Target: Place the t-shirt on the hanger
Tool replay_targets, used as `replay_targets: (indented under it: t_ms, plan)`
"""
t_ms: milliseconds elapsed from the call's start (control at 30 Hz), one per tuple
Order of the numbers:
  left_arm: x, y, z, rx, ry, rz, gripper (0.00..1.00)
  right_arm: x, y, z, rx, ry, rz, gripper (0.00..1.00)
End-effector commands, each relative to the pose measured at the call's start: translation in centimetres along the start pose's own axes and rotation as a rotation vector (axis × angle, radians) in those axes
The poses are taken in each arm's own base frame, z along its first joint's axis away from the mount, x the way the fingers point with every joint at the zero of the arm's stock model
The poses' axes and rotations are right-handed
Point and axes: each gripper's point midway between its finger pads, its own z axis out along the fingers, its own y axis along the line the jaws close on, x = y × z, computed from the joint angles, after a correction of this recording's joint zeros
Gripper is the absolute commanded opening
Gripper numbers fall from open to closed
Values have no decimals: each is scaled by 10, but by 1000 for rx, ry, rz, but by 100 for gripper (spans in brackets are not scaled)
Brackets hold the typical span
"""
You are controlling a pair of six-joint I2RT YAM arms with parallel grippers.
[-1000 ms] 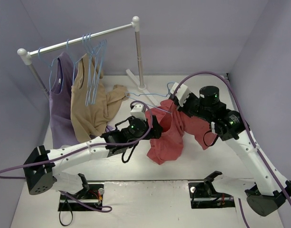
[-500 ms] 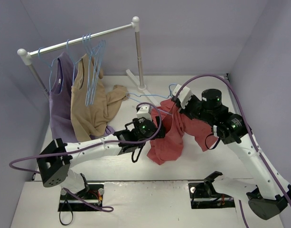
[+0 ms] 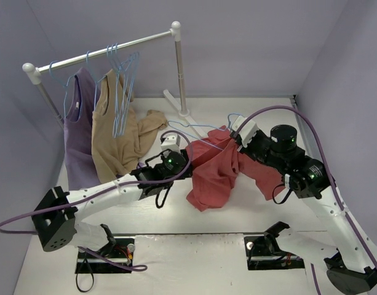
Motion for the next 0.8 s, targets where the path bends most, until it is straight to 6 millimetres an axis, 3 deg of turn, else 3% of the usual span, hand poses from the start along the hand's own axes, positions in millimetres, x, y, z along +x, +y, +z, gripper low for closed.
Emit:
replay_targets:
  t_ms: [0,133,300,400,633,767]
  plan:
    - [-41,-2,-14,65,-46,9,31,-23,-12,-7,58,-95,10,0]
    - [-77,4,-28,87,-72,61,21,-25,-7,-13,41,-118,2,0]
    - [-135,4,-57,72,-116,175,8,-26,-2,-13,15,-130,2,0]
    - [-157,8,-67,51,-112,228,2,-26,2,-12,-3,-131,3,0]
    - [-188,13,-78,38,-88,277,0,-23,7,-11,-25,-122,4,0]
    - [-193,11,-80,25,-63,318,0,-22,8,-10,-38,-118,1,0]
